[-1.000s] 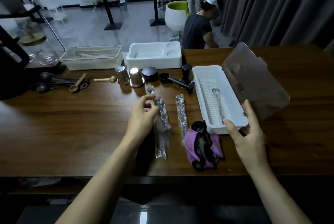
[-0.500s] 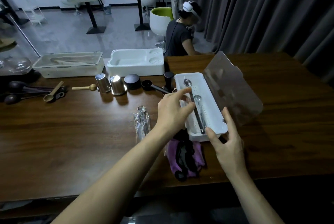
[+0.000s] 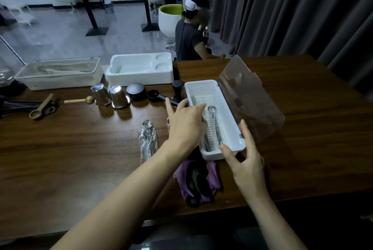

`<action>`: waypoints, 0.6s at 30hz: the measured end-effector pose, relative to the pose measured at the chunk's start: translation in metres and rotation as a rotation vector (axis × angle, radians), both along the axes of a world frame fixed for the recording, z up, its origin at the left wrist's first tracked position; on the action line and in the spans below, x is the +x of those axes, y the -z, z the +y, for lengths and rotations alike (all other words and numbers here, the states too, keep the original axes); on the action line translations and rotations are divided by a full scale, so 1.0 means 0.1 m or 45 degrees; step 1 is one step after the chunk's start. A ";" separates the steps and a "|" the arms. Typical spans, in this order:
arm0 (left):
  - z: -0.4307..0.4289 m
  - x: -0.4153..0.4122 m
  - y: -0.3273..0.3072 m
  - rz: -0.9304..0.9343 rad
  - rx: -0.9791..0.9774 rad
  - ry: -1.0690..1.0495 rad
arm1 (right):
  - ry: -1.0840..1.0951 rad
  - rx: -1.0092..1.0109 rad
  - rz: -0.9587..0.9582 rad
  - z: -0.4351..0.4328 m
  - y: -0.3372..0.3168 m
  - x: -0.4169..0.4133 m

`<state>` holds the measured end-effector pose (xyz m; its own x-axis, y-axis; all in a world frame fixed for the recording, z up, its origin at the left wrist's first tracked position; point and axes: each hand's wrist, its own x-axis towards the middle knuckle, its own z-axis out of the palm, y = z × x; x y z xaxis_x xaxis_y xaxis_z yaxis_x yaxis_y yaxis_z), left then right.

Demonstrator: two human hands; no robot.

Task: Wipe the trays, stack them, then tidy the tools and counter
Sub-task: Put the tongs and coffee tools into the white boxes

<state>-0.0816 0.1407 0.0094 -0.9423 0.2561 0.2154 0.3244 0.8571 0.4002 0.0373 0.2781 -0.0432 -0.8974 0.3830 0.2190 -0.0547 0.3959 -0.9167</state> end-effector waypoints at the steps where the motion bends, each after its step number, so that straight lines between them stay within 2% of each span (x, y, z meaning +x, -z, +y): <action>1: -0.01 0.00 0.01 -0.012 -0.006 0.021 | -0.004 0.002 -0.002 0.00 0.00 0.00; 4: -0.07 -0.02 0.08 -0.066 0.095 0.092 | -0.014 -0.006 0.003 0.00 0.00 0.00; 8: -0.27 0.07 0.26 -0.120 0.507 0.236 | -0.012 0.007 0.021 0.01 0.01 0.00; 10: -0.43 0.14 0.33 -0.076 0.593 0.234 | -0.018 0.009 0.018 0.01 0.03 -0.01; 14: -0.87 0.22 0.40 0.109 0.302 -0.072 | -0.021 0.019 0.019 0.02 0.04 -0.01; 16: -1.08 0.25 0.39 0.091 0.201 -0.244 | -0.013 0.029 0.021 0.03 0.03 -0.02; 18: -1.22 0.28 0.36 -0.025 0.128 -0.333 | -0.009 0.035 0.021 0.02 0.03 -0.02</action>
<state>-0.0531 0.0185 -0.0271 -0.9778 -0.0181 0.2085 0.0887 0.8665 0.4913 0.0354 0.2803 -0.0459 -0.8962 0.3705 0.2441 -0.0725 0.4205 -0.9044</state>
